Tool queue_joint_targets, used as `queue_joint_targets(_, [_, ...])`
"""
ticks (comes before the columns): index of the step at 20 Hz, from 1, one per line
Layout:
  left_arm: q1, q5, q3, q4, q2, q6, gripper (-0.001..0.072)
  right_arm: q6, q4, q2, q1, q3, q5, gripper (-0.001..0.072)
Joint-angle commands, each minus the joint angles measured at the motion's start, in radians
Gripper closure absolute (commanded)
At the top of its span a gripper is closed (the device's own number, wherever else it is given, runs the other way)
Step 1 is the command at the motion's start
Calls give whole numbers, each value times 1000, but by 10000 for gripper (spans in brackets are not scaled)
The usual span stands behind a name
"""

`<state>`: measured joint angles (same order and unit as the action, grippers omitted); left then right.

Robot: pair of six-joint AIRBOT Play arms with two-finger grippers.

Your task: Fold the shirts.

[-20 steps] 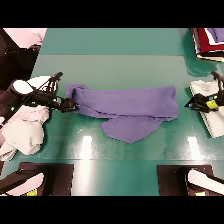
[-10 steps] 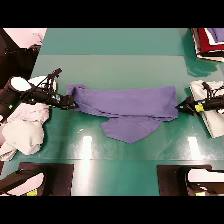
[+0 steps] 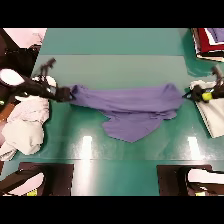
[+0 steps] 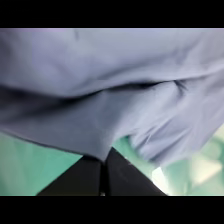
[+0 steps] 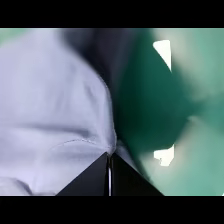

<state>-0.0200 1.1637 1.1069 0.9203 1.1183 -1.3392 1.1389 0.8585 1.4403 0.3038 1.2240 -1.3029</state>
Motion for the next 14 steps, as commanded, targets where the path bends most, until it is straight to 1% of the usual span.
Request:
queue_joint_targets(1, [42,18,246,21,-81,-16,684,32,-3,-145,-1,180,-36,694])
queue_joint_targets(5, [73,11,634,25,-151,-15,684,87,-3,-348,-1,406,63,694])
queue_joint_targets(9, [73,-2,991,24,-155,-16,684,95,0,-503,0,600,191,695])
queue_joint_targets(12, [72,-40,1110,-1,-158,-47,684,95,7,-570,0,723,216,695])
queue_joint_targets(14, [73,-75,1119,-42,-187,-68,684,95,9,-591,0,799,214,695])
